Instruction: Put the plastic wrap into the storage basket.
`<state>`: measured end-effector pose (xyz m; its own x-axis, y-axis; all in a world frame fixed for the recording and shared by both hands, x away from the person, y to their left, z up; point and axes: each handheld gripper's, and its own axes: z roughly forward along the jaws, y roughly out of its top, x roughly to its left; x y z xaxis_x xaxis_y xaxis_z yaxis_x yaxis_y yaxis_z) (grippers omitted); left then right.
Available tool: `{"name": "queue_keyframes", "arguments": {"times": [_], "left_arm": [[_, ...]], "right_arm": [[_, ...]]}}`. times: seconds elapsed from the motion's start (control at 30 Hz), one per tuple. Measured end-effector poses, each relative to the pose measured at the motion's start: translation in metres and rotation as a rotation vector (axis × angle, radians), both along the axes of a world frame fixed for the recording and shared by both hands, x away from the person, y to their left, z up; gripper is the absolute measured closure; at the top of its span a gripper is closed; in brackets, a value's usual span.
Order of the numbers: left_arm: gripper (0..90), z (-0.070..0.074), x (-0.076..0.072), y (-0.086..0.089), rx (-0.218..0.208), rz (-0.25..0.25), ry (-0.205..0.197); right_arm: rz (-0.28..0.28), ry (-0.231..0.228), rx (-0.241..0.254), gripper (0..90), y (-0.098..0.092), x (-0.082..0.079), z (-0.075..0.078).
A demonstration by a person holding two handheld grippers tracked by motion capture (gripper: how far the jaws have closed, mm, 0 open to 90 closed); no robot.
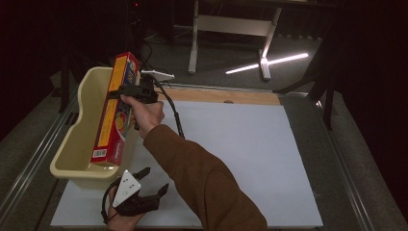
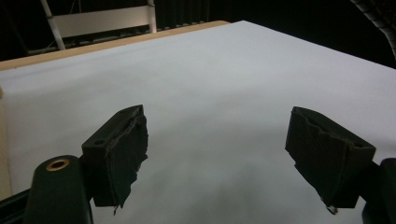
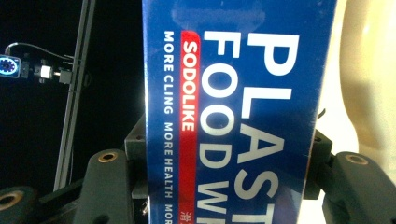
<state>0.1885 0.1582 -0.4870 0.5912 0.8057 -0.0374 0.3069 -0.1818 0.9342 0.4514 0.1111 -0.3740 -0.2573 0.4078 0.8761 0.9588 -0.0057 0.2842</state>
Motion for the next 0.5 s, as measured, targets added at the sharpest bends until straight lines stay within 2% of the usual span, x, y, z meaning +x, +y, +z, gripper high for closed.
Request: {"name": "queue_keyframes", "arguments": {"times": [0.2, 0.43, 0.47, 0.5], "left_arm": [[20.8, 0.000, 0.000, 0.001, -0.006, 0.000, -0.003], [20.8, 0.000, 0.000, 0.002, -0.015, 0.006, 0.002], [20.8, -0.001, 0.000, 0.002, -0.017, 0.007, 0.002], [20.8, -0.001, 0.000, 0.002, -0.017, 0.007, 0.002]], "right_arm": [[0.001, 0.011, 0.002, 40.0, 0.008, 0.000, -0.005], [-0.018, 0.023, -0.018, 39.9, 0.016, 0.000, -0.011], [-0.025, -0.007, -0.029, 39.9, 0.018, 0.000, -0.012], [-0.025, -0.007, -0.029, 39.9, 0.018, 0.000, -0.012]]}}
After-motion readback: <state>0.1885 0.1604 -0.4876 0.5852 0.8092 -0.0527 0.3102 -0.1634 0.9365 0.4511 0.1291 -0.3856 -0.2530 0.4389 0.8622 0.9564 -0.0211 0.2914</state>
